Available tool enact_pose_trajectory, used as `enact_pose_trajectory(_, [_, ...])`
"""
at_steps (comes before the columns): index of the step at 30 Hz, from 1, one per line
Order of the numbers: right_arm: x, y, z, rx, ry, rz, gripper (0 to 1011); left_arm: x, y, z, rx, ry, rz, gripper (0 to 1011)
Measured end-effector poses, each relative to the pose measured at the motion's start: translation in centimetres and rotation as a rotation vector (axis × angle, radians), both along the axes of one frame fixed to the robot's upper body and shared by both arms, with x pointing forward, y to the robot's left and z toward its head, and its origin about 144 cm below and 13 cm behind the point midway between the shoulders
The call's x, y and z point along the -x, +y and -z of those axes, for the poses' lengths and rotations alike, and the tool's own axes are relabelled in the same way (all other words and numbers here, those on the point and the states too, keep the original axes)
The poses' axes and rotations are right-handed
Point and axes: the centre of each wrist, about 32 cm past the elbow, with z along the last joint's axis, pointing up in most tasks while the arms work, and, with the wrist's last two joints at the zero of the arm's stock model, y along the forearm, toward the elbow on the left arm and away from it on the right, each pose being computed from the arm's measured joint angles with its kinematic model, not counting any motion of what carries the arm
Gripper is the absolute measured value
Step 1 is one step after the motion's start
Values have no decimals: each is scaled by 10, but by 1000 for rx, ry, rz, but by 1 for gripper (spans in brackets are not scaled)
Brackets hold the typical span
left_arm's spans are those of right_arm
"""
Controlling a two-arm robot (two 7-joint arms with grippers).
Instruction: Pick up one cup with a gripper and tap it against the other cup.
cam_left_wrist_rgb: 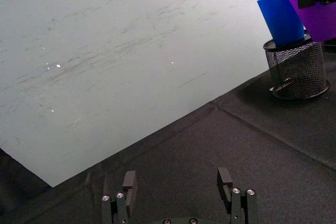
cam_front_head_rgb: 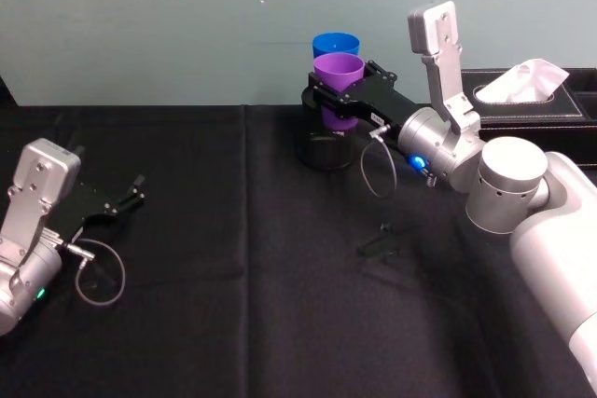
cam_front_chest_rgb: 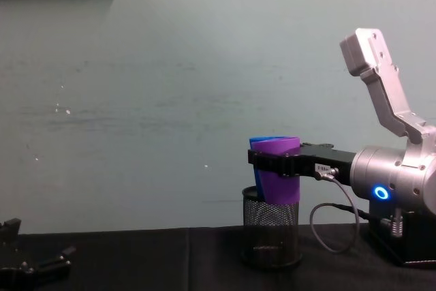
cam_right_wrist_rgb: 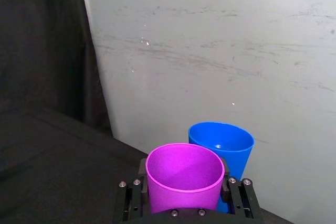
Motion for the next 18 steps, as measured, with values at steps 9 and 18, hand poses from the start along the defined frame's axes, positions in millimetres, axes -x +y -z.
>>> enact_pose_trajectory(9, [0, 0, 0, 0, 0, 0, 741, 0, 0, 0, 0, 0, 0, 1000])
enact_pose_trajectory(18, [0, 0, 0, 0, 0, 0, 741, 0, 0, 0, 0, 0, 0, 1000])
